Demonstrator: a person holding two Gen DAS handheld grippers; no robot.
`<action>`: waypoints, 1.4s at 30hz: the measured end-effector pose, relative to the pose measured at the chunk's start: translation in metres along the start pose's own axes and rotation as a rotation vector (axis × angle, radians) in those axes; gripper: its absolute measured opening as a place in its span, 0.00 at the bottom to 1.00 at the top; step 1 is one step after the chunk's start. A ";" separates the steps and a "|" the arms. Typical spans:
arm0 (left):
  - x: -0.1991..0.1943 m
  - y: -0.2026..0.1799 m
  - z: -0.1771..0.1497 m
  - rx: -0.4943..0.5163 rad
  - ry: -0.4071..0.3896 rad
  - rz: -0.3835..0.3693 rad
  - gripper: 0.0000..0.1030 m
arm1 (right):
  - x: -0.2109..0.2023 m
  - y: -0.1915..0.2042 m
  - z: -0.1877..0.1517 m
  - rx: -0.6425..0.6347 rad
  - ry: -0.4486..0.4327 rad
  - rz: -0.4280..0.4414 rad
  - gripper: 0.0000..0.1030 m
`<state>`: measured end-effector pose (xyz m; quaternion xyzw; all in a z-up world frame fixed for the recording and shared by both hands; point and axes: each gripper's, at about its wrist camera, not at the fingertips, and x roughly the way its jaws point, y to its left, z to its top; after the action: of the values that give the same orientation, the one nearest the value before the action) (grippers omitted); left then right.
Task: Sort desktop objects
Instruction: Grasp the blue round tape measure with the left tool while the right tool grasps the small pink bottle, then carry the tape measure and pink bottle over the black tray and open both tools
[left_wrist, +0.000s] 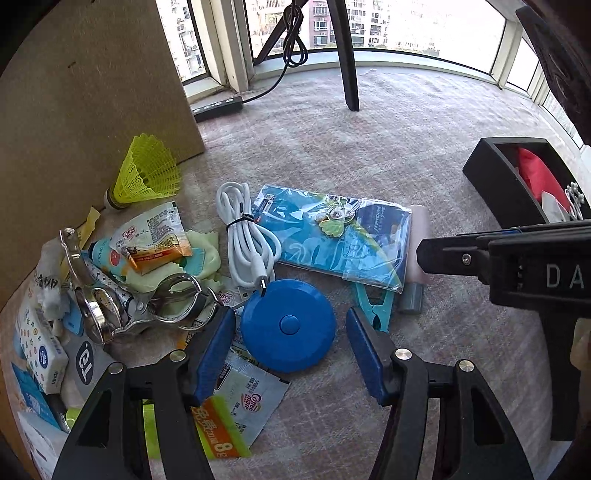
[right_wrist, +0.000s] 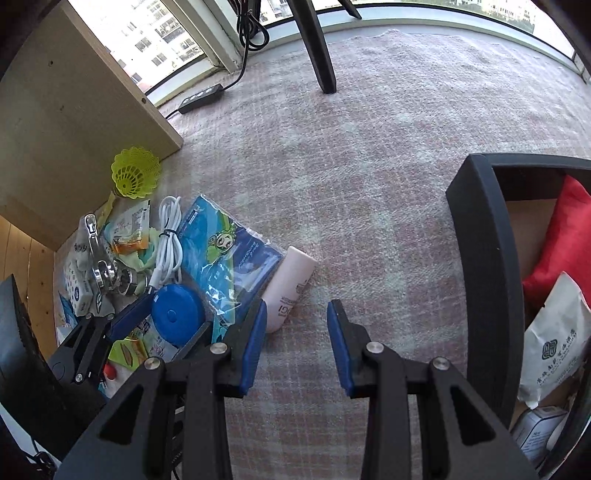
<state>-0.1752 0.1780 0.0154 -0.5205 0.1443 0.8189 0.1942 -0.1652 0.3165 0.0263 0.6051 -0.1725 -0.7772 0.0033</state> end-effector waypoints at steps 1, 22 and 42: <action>0.000 0.001 0.000 -0.003 -0.001 -0.002 0.55 | 0.001 0.001 0.000 0.001 0.003 0.004 0.33; -0.003 -0.009 -0.008 0.004 -0.003 -0.051 0.46 | 0.004 -0.006 -0.015 -0.046 0.031 -0.016 0.20; -0.059 -0.033 -0.024 -0.045 -0.053 -0.137 0.46 | -0.072 -0.060 -0.065 0.028 -0.093 0.037 0.19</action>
<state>-0.1180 0.1862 0.0577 -0.5115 0.0845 0.8202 0.2419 -0.0725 0.3714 0.0645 0.5648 -0.1946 -0.8019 0.0012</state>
